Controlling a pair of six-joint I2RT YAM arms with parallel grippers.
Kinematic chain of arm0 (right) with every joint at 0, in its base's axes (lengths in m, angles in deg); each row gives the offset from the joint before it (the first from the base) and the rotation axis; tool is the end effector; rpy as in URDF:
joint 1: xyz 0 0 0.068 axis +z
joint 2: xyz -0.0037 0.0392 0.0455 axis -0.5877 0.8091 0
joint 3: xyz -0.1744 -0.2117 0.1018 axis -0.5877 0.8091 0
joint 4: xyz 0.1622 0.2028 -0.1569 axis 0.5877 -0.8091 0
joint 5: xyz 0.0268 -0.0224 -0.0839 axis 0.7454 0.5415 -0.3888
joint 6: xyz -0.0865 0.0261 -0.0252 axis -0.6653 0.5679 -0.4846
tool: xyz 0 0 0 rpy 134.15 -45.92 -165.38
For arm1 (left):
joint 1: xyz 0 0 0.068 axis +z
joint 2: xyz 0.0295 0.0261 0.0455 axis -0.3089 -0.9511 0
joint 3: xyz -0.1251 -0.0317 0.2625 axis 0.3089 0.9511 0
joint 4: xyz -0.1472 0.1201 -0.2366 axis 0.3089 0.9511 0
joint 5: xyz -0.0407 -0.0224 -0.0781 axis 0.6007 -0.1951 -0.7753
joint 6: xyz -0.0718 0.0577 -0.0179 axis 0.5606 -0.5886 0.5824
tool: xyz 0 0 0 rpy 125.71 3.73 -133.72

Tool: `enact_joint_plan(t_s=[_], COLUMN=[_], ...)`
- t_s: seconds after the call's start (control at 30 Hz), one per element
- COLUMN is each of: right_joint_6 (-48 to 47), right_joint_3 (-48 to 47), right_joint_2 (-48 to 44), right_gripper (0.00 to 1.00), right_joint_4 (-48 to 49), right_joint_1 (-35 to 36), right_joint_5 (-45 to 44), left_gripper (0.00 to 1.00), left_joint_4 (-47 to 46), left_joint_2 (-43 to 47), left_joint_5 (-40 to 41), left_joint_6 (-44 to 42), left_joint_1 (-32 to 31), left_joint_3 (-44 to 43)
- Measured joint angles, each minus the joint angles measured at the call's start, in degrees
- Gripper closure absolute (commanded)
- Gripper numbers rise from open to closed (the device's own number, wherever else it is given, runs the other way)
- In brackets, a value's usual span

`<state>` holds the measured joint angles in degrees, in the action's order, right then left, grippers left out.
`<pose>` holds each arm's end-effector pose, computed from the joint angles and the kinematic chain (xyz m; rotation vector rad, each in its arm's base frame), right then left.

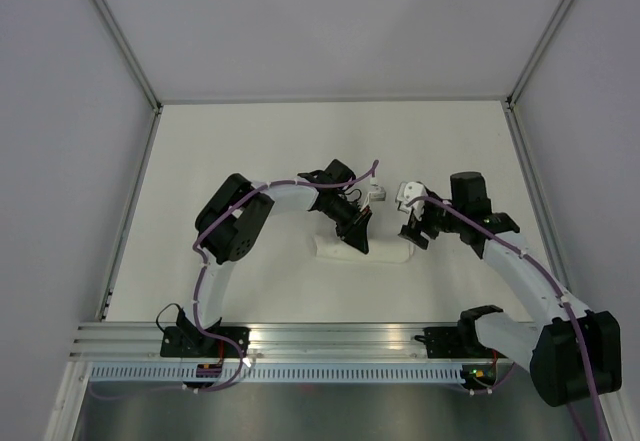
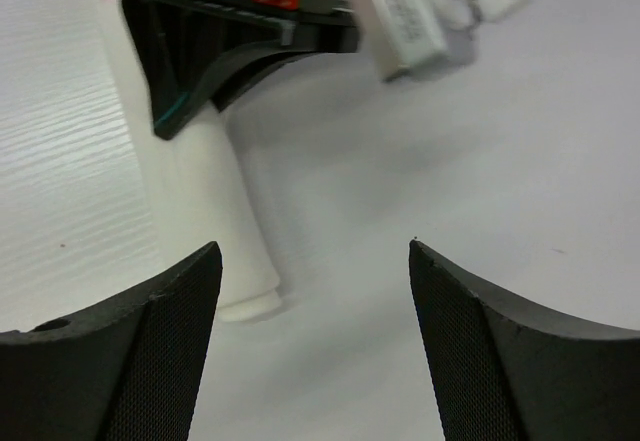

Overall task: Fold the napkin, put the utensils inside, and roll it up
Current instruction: Roll the napkin with the utensil

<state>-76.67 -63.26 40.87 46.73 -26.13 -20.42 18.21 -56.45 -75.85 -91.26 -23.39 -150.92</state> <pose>0.2658 0.0989 0.2171 -1.3150 1.7334 0.3987 0.3166 -0.3692 0.0788 1.4688 2.1612 -1.3990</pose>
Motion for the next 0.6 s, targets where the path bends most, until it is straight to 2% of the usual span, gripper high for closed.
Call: enact_joint_plan(t_s=[0.2,0.37,0.6], right_joint_6=[-3.2,-3.9,-3.5], right_joint_3=[4.6,4.6,4.6], right_joint_2=[-0.1,5.3,11.4], right_gripper=[0.19,0.21,0.25], right_joint_4=[-2.4,-1.9,1.0], right_joint_1=[8.0,13.6,17.7], right_joint_5=[-2.1,-4.1,-6.9], left_gripper=[0.98,0.98,0.98], left_joint_4=[0.3,0.5,0.4], left_joint_2=[0.5,0.8,0.9], left_joint_5=[1.1,2.0,2.1], left_joint_6=[0.5,1.0,1.3], left_joint_1=[-0.3,-0.7,-0.9], left_joint_3=[0.0,0.0,0.1])
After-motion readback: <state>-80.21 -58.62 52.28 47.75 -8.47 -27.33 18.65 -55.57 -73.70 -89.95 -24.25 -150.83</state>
